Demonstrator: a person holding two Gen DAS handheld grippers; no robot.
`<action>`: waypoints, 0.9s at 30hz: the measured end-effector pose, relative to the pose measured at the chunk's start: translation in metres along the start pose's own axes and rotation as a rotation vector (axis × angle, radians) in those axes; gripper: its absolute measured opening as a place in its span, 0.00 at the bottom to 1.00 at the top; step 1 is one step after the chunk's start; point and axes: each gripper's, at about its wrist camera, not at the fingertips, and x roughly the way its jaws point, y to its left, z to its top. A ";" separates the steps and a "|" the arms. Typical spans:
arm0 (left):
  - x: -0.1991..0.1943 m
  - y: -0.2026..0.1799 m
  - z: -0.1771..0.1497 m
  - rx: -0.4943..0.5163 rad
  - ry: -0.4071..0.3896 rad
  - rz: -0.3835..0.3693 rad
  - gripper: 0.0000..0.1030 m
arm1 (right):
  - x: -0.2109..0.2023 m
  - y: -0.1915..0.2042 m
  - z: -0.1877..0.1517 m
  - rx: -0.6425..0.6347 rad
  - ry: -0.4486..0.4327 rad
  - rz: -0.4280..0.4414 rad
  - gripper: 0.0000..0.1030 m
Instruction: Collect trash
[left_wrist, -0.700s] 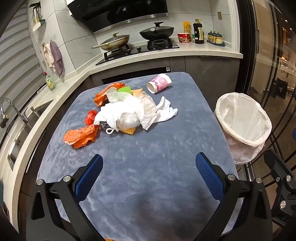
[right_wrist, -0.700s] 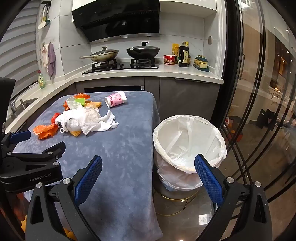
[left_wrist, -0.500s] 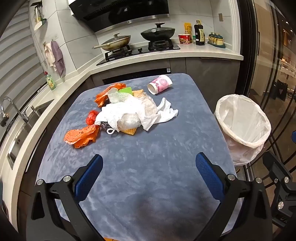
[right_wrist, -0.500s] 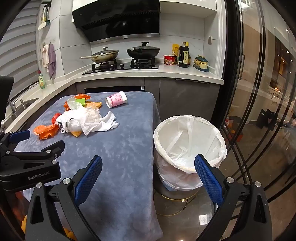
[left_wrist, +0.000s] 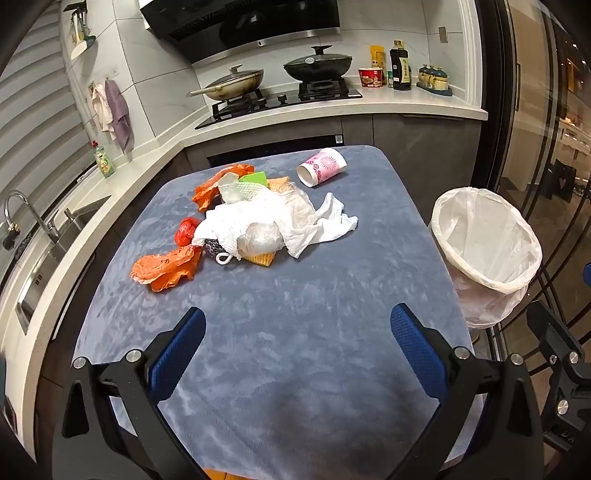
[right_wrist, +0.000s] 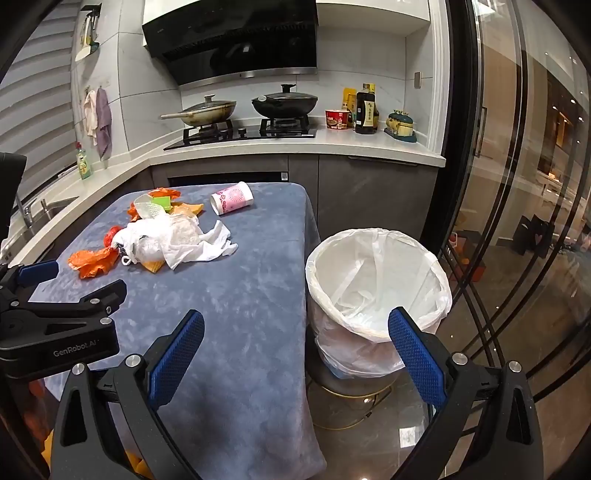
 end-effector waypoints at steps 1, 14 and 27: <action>0.000 0.000 0.000 0.000 -0.001 0.001 0.93 | 0.000 -0.001 0.000 0.001 0.000 0.001 0.93; -0.004 -0.006 -0.007 0.010 0.002 0.003 0.93 | -0.004 -0.007 -0.002 0.016 -0.001 -0.001 0.93; -0.004 -0.007 -0.007 0.005 0.003 0.004 0.93 | -0.004 -0.007 -0.002 0.020 -0.005 -0.002 0.93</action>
